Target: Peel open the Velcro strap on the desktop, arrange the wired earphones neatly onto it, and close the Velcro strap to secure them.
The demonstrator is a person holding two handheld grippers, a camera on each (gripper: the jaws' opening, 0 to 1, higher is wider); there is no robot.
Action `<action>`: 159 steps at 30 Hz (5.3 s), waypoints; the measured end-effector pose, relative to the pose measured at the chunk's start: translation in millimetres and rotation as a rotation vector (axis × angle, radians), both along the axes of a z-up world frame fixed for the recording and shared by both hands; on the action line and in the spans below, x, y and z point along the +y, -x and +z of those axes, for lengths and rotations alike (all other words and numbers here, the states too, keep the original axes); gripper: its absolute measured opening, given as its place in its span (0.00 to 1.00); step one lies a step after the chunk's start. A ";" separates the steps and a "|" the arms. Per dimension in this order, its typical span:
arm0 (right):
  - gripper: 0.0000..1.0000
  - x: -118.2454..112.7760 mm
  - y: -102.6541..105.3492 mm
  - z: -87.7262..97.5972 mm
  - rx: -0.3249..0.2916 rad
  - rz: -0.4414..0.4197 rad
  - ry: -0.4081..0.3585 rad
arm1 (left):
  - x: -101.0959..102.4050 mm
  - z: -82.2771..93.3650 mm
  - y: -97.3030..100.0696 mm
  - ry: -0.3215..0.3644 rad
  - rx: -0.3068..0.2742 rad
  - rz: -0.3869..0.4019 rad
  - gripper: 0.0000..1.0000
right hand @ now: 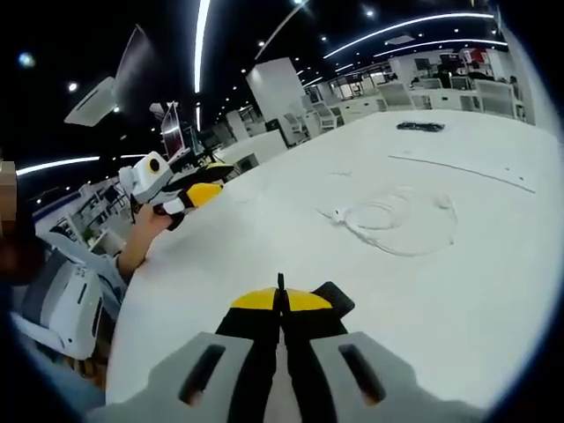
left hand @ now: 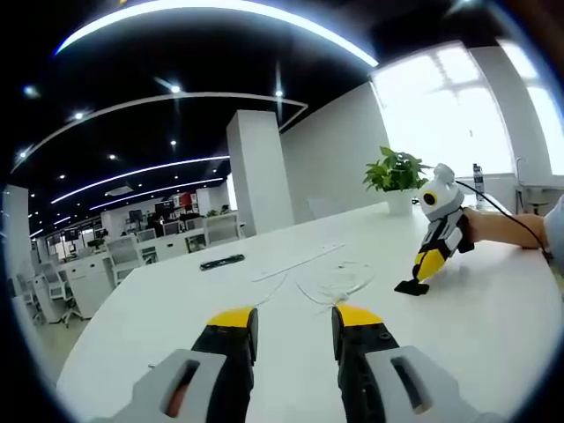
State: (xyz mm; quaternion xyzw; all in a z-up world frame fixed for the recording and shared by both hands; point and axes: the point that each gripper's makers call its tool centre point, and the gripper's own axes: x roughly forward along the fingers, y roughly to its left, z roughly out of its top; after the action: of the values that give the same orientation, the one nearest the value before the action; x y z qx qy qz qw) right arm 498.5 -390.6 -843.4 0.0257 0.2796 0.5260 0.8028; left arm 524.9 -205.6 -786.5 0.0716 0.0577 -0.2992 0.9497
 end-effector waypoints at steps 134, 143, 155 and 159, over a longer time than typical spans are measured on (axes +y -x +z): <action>0.07 35.5 28.8 50.2 -0.260 0.009 0.263 | 11.8 4.5 -1.8 -0.046 -0.035 0.053 0.37; 0.08 46.1 -15.6 54.9 -0.335 -0.078 0.236 | 17.0 14.2 -6.1 -0.042 -0.063 0.068 0.37; 0.10 68.7 -55.1 49.2 -0.371 -0.118 0.210 | 23.9 21.1 -10.4 -0.041 -0.087 0.094 0.37; 0.10 72.8 -66.7 43.5 -0.355 -0.121 0.213 | 22.2 21.3 -10.0 -0.045 -0.089 0.092 0.37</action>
State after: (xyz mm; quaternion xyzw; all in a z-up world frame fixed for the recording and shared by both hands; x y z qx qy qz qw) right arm 565.2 -317.8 -799.9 -0.1358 0.1859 0.4406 0.8677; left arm 534.9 -183.4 -765.3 0.1036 0.0254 -0.2506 0.9622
